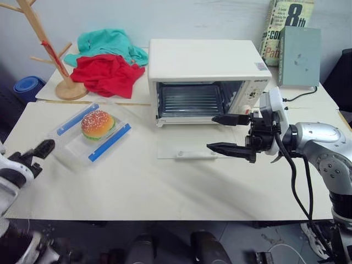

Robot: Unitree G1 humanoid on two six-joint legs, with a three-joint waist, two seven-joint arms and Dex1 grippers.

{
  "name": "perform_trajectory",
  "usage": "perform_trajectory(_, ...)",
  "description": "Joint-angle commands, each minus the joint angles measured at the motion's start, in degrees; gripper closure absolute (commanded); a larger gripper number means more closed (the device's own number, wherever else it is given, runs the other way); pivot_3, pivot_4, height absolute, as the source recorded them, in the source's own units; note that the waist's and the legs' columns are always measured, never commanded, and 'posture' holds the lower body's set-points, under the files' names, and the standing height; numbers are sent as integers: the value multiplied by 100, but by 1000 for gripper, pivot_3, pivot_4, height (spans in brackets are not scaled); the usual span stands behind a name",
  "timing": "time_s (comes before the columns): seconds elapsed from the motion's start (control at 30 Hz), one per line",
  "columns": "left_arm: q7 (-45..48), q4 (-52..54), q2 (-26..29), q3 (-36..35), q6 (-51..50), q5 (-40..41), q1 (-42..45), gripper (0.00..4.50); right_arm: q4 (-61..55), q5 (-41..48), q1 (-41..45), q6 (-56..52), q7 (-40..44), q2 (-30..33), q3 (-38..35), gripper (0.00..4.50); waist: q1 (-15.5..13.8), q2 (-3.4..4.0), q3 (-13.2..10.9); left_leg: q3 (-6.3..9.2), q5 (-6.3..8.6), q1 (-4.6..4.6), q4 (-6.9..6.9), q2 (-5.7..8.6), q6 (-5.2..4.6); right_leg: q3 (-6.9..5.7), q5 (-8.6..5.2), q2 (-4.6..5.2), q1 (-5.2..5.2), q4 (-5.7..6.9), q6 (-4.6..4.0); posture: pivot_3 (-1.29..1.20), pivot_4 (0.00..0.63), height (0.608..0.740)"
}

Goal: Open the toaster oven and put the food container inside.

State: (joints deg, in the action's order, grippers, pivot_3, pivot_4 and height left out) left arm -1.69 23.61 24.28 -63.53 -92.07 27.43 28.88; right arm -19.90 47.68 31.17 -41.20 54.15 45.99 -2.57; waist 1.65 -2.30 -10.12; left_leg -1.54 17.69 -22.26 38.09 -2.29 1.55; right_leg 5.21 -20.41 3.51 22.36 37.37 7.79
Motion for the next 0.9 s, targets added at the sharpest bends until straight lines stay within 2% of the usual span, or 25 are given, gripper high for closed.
perform_trajectory(0.03,-305,74,-5,515,-43,-96,64,20,-225,67,7,-3,-127,-111,-172,0,19,0,0,-4,4,0,-2,1,3,0,0,6,5,0,0,0,150,740)
perform_trajectory(0.23,-698,-90,-132,802,-43,-10,-57,20,-486,145,-242,-55,-363,-168,-365,0,9,0,0,-10,8,-10,-10,-31,57,-37,-8,-2,25,-4,-16,0,150,740)
perform_trajectory(0.33,-897,-228,-277,575,-43,20,170,593,-550,172,-313,-63,-477,-188,-438,0,-4,0,0,-18,12,-12,-11,-33,53,-45,-9,1,25,-18,-17,0,150,740)
perform_trajectory(0.63,-993,-943,155,718,-43,-8,657,3371,-733,249,-454,-159,-666,-104,-699,0,-4,-1,0,-27,13,-9,-8,-33,52,-42,-8,-1,21,-23,-16,0,150,740)
perform_trajectory(0.77,-520,-1269,780,1249,-43,64,428,4286,-782,319,-663,-263,-769,-67,-854,0,13,-2,0,-28,11,-8,-8,-33,54,-40,-8,-2,22,-20,-16,0,150,740)
perform_trajectory(0.8,-333,-1342,993,1464,-43,113,319,4414,-816,414,-748,-335,-789,-44,-933,0,19,-2,-1,-28,10,-8,-9,-35,56,-40,-8,-4,23,-20,-16,0,150,740)
perform_trajectory(0.9,315,-1426,1408,1888,67,240,102,4414,-1007,538,-1042,-416,-823,51,-1163,0,12,0,-2,-32,10,-7,-15,-36,58,-36,-8,-1,25,-22,-17,0,150,740)
